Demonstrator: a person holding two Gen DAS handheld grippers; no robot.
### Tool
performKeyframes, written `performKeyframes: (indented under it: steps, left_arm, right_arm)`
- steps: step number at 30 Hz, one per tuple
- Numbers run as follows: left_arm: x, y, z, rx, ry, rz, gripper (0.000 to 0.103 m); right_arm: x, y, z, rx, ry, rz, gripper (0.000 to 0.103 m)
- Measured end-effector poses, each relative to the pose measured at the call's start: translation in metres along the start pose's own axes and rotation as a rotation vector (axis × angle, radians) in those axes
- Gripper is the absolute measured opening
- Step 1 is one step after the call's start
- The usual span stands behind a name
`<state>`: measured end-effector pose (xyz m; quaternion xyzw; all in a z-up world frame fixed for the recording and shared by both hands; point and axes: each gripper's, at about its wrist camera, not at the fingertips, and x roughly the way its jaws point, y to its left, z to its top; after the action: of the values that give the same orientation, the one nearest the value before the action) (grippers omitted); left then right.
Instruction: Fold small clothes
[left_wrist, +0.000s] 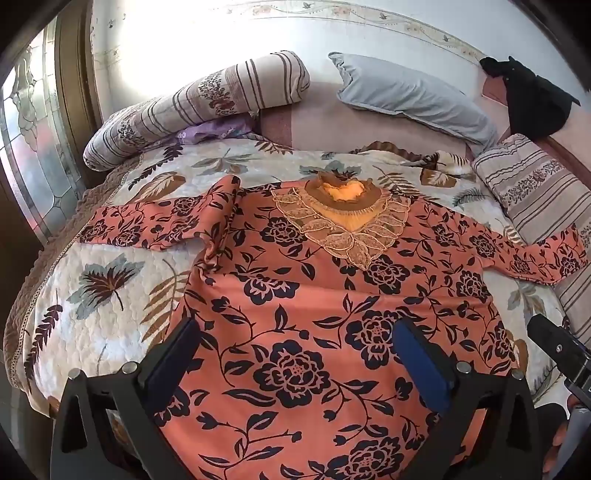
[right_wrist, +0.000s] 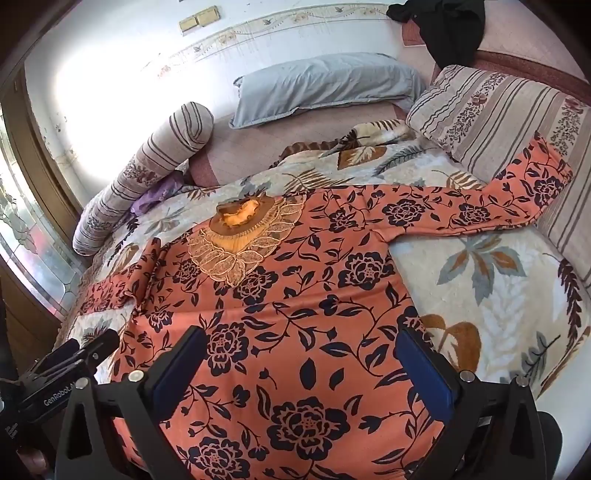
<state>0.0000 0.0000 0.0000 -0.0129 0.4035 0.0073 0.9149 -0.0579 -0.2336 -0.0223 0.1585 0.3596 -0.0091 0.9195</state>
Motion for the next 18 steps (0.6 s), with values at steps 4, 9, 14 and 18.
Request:
performKeyframes:
  steps: [4, 9, 14, 18]
  left_arm:
    - [0.0027, 0.0020, 0.0007, -0.003, 0.001, -0.002, 0.103]
    - [0.0000, 0.0003, 0.0022, 0.004, 0.010, 0.003, 0.103]
    - [0.0028, -0.0001, -0.0005, 0.003, 0.002, 0.004, 0.103]
    - [0.0043, -0.0001, -0.0006, 0.004, 0.002, 0.003, 0.103]
  right_arm:
    - [-0.0005, 0.0014, -0.0002, -0.002, -0.004, 0.004, 0.103]
    - [0.0013, 0.0020, -0.0016, 0.001, 0.003, 0.011, 0.103]
    - [0.0023, 0.0020, -0.0005, 0.001, 0.004, 0.009, 0.103]
    - [0.0029, 0.0030, 0.0023, -0.003, 0.000, 0.008, 0.103]
